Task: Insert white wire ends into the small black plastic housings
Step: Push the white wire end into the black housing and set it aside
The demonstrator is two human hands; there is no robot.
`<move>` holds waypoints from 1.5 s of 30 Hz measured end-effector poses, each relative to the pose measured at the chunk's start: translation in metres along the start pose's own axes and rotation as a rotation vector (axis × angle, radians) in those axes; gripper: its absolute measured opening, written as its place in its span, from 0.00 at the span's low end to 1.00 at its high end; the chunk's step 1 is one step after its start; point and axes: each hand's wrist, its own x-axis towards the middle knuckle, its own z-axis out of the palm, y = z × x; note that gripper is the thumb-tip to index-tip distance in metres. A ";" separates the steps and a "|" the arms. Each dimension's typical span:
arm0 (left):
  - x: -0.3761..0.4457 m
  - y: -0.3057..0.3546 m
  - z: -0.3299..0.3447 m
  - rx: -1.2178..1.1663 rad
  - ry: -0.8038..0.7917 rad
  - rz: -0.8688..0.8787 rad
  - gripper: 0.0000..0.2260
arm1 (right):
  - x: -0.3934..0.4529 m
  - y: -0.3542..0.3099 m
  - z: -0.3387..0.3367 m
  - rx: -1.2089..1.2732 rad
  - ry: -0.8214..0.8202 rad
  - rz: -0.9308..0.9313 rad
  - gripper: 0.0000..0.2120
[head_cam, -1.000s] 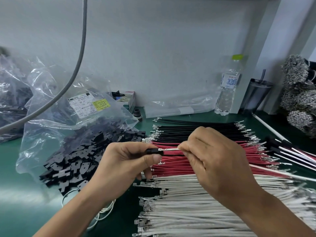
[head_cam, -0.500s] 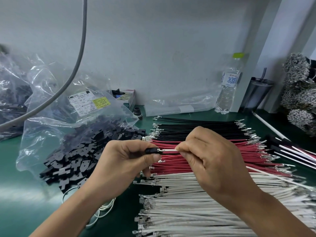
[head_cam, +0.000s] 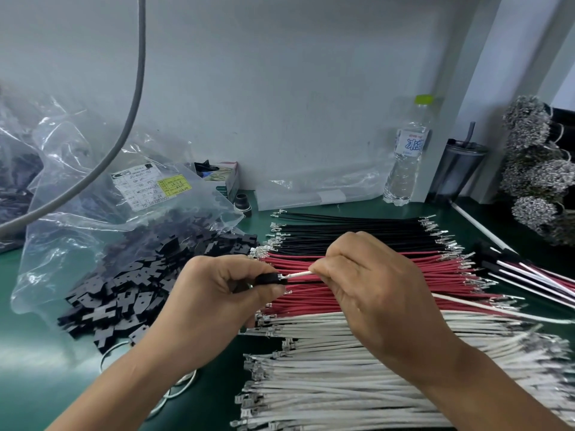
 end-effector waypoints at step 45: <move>-0.009 0.018 0.020 -0.032 -0.252 0.102 0.08 | 0.007 -0.029 0.004 0.235 0.051 0.017 0.03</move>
